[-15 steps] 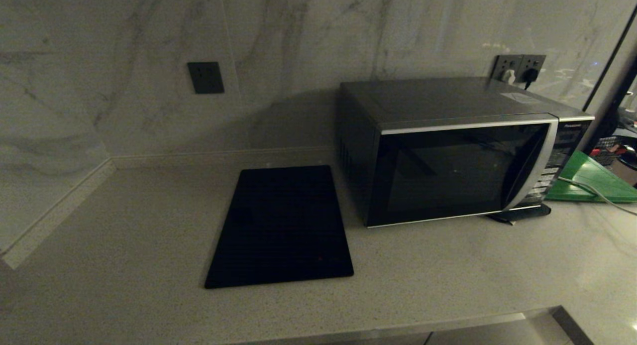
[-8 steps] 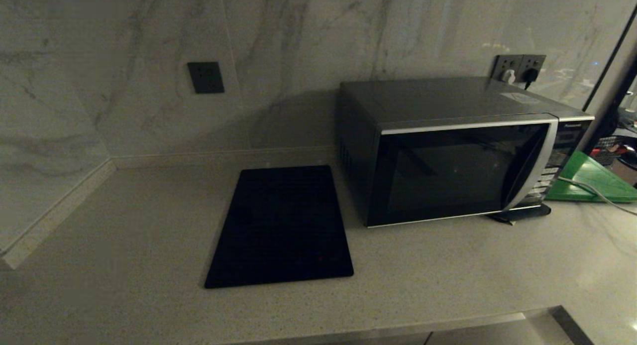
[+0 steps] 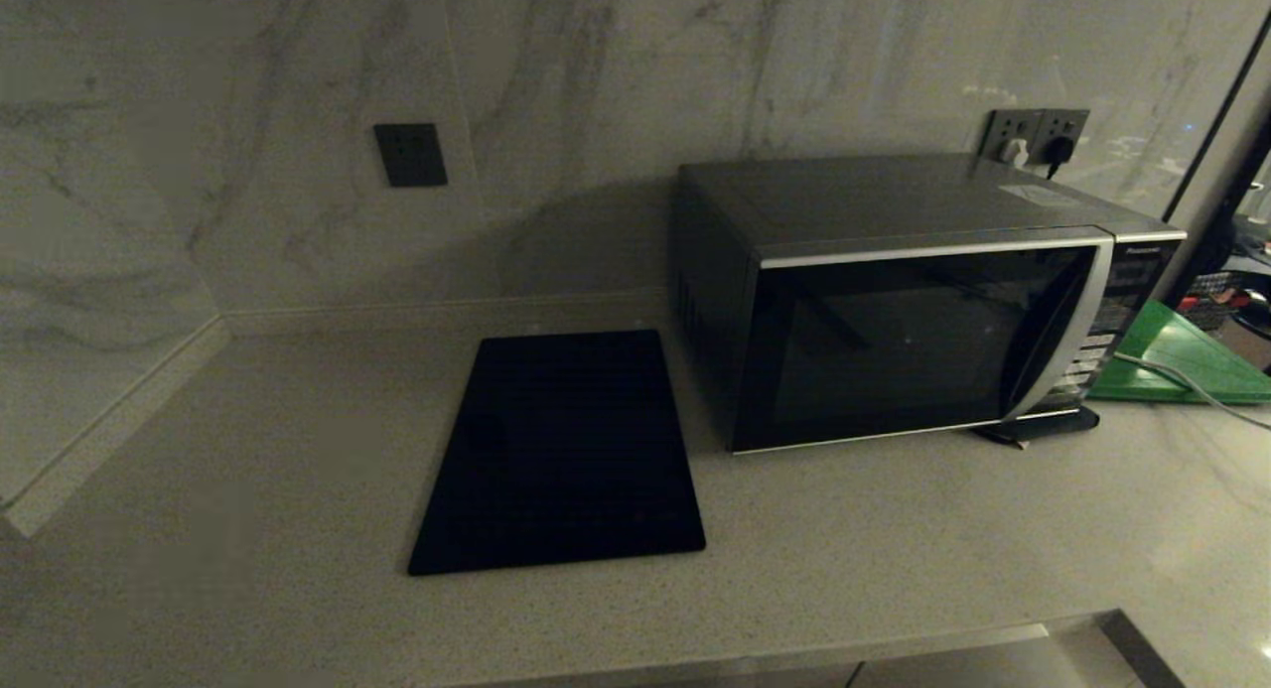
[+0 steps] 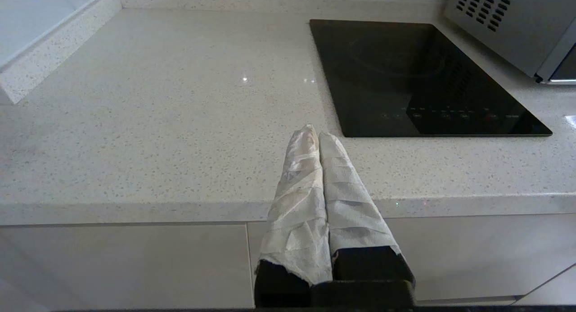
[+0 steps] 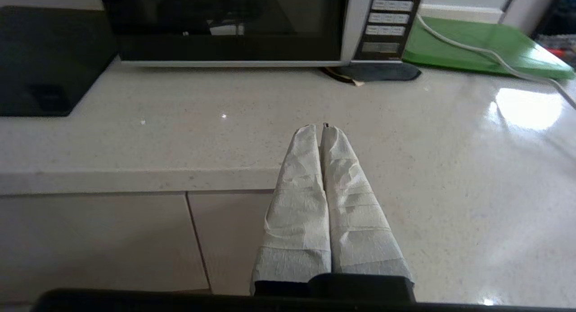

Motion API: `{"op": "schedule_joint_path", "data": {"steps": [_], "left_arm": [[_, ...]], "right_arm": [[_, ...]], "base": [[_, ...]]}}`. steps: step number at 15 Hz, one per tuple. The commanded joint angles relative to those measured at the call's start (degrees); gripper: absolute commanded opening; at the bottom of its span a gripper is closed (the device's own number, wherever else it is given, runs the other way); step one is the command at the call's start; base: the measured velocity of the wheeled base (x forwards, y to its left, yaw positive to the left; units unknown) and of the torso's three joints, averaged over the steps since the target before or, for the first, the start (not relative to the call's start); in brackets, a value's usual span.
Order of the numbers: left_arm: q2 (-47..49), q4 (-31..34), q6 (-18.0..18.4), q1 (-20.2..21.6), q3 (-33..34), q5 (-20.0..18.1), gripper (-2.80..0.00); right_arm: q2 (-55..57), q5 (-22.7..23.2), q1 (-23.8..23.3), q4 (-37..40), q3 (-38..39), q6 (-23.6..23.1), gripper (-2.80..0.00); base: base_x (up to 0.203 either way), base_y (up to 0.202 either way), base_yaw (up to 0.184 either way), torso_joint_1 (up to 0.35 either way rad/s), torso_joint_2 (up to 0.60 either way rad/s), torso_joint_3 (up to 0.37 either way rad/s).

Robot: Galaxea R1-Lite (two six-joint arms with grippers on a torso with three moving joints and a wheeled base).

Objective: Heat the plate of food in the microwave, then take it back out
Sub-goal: Open the microwave oven

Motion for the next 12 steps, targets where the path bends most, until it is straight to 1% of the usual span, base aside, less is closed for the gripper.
{"op": "schedule_joint_path", "data": {"steps": [1, 4, 6, 9, 10, 12], "left_arm": [[0.1, 0.0, -0.1, 0.0, 0.0, 0.0, -2.80], [0.1, 0.0, -0.1, 0.0, 0.0, 0.0, -2.80], [0.1, 0.0, -0.1, 0.0, 0.0, 0.1, -2.80], [0.1, 0.0, 0.0, 0.0, 0.0, 0.0, -2.80], [0.1, 0.0, -0.1, 0.0, 0.0, 0.0, -2.80], [0.1, 0.0, 0.0, 0.0, 0.0, 0.0, -2.80]], "right_arm": [[0.1, 0.6, 0.0, -0.4, 0.6, 0.2, -2.80], [0.1, 0.7, 0.0, -0.4, 0.6, 0.7, -2.80], [0.1, 0.6, 0.0, -0.1, 0.6, 2.8, -2.80], [0.1, -0.1, 0.0, 2.7, 0.6, 9.3, -2.80], [0.1, -0.5, 0.0, 3.3, 0.6, 10.3, -2.80], [0.1, -0.6, 0.0, 3.3, 0.6, 10.5, -2.80]], "base": [[0.000, 0.000, 0.000, 0.000, 0.00, 0.000], [0.000, 0.000, 0.000, 0.000, 0.00, 0.000], [0.000, 0.000, 0.000, 0.000, 0.00, 0.000], [0.000, 0.000, 0.000, 0.000, 0.00, 0.000], [0.000, 0.000, 0.000, 0.000, 0.00, 0.000], [0.000, 0.000, 0.000, 0.000, 0.00, 0.000]]}}
